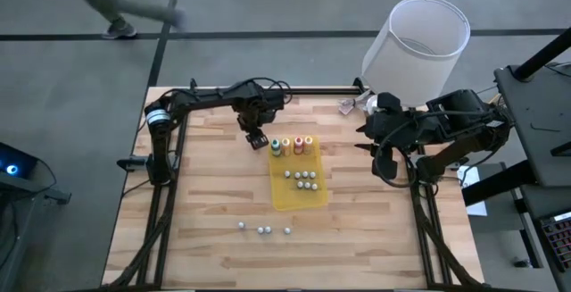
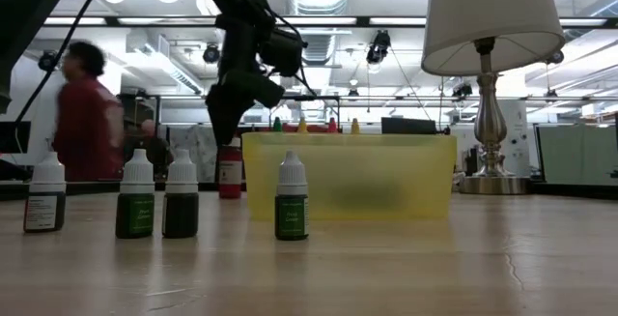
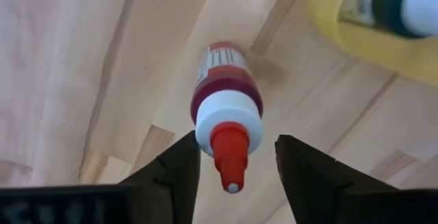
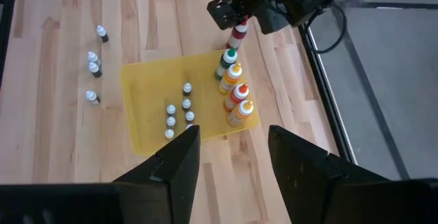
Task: Pick & Place food coloring
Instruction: Put the large red food coloring bottle into the bin
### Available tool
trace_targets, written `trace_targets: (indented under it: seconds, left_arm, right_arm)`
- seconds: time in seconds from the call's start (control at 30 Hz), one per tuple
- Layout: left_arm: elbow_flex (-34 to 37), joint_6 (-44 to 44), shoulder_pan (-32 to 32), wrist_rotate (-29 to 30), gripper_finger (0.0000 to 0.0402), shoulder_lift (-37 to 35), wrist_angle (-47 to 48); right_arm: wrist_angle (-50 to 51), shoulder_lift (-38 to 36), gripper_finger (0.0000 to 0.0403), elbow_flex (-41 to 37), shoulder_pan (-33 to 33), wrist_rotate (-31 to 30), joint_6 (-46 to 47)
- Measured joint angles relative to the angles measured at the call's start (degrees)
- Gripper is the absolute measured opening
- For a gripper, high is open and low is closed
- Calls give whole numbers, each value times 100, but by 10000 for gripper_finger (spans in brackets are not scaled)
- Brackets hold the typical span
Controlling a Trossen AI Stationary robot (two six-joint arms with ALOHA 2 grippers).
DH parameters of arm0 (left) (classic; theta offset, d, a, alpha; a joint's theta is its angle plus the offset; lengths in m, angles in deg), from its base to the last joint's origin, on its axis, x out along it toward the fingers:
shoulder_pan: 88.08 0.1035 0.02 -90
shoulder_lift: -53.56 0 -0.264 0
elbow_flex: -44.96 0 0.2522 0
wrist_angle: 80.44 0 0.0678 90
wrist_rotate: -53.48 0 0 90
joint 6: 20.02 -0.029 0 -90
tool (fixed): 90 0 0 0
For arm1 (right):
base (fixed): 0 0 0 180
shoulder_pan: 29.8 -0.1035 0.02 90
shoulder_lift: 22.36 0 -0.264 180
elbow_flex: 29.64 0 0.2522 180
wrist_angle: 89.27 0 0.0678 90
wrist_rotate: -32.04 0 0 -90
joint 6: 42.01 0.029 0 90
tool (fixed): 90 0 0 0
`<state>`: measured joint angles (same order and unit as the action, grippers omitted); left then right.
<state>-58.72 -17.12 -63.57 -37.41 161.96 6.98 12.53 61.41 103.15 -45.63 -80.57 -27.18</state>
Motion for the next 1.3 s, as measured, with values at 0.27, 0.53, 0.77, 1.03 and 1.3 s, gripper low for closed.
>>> trace_targets:
  seconds: [0.27, 0.53, 0.77, 1.03, 1.3]
  left_arm:
    - [-296, -20, 4, 3, 168, 0, 27]
    - [-272, 1, 4, 156, 168, 0, -216]
    - [-272, 1, 4, 252, 168, 0, -404]
    - [-260, -5, 4, 344, 168, 0, -313]
    - [72, 20, 9, 346, 168, 0, -436]
  right_arm:
    - [0, 0, 167, 0, 0, 0, 0]
    - [0, 0, 167, 0, 0, 0, 0]
    - [1, 0, 167, 0, 0, 0, 17]
    - [1, 0, 167, 0, 0, 0, 15]
    - [2, 0, 167, 0, 0, 2, 17]
